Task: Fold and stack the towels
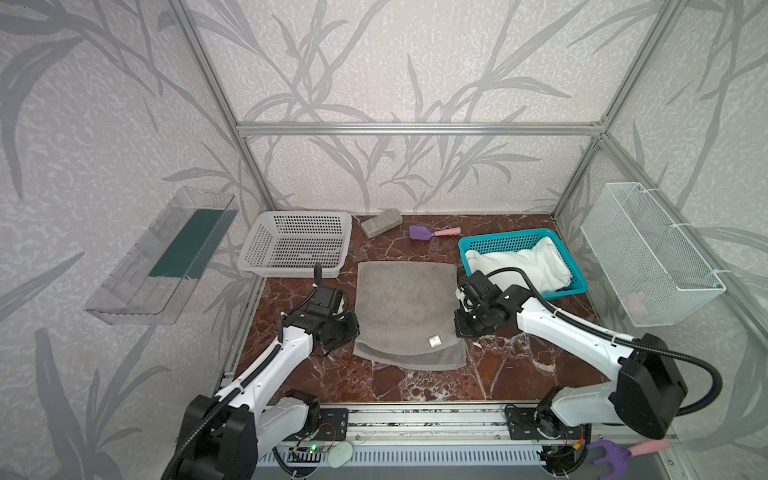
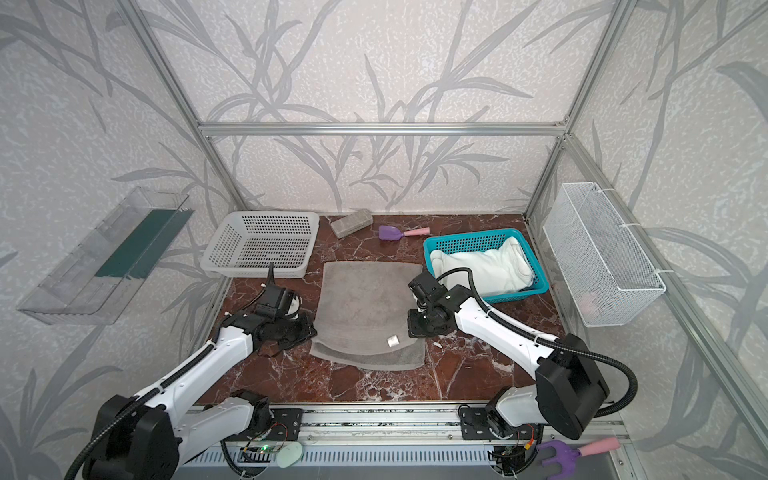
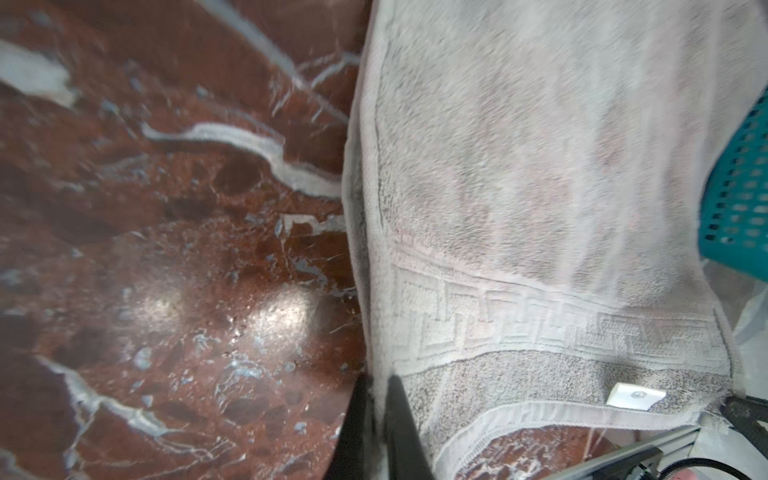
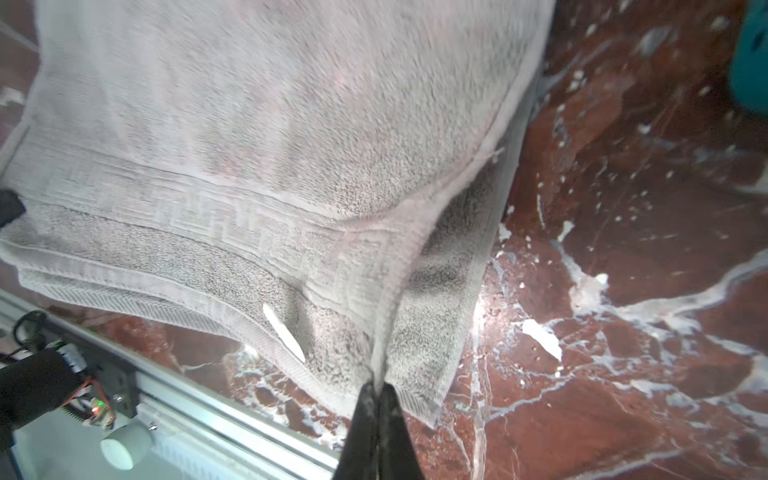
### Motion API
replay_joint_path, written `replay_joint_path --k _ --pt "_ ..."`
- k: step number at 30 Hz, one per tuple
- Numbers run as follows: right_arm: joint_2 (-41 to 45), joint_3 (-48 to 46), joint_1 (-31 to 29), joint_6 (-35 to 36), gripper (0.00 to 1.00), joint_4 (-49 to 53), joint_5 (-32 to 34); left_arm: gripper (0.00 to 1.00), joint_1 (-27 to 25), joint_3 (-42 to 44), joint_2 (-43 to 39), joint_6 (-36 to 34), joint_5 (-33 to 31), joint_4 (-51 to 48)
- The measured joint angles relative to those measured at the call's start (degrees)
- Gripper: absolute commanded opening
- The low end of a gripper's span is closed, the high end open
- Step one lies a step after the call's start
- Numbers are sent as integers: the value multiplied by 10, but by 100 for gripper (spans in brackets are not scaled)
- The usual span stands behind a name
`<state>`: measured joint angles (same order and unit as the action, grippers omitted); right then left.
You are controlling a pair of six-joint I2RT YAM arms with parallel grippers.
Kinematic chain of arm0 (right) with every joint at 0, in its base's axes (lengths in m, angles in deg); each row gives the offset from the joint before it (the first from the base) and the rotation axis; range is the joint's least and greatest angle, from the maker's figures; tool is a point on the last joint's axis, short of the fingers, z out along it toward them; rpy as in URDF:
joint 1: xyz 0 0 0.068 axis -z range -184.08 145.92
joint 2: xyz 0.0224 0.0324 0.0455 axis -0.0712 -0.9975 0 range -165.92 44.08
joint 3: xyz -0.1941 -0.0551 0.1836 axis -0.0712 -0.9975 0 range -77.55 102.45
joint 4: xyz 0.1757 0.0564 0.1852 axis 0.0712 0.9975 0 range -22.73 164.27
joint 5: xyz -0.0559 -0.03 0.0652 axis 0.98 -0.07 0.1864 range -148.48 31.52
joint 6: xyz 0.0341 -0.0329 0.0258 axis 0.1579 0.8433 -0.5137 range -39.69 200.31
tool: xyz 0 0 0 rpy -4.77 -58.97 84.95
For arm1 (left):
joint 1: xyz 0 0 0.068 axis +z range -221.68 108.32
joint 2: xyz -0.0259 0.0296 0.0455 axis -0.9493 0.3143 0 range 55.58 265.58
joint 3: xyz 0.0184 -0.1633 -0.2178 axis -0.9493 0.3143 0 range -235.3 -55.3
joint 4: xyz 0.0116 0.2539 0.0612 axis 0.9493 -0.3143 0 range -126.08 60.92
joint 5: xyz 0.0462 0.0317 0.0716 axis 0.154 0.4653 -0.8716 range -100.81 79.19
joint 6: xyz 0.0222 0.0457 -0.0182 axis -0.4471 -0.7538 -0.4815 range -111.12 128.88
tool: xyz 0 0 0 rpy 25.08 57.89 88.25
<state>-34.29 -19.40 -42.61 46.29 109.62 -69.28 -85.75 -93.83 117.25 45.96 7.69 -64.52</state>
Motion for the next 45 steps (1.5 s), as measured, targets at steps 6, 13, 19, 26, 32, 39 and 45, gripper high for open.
replay_joint_path --k 6,13,19,26,32,39,45 --pt "46 82 19 37 0 42 14 0 9 -118 -16 -25 13 -45" --pt "70 3 21 37 0 33 -14 0 9 -57 -26 -1 52 -40" --pt "42 -8 21 43 0 60 -39 0 9 -24 -45 24 71 -64" --pt "83 7 30 51 0 82 -63 0 8 -17 -152 48 65 -88" --pt "100 -174 4 -8 0 -4 -116 0 -38 145 -183 138 65 -35" --pt "-38 -202 3 -20 0 -54 -122 0 -76 210 -118 187 51 38" --pt "-122 -119 33 24 0 -78 -106 0 -75 202 -83 187 34 83"
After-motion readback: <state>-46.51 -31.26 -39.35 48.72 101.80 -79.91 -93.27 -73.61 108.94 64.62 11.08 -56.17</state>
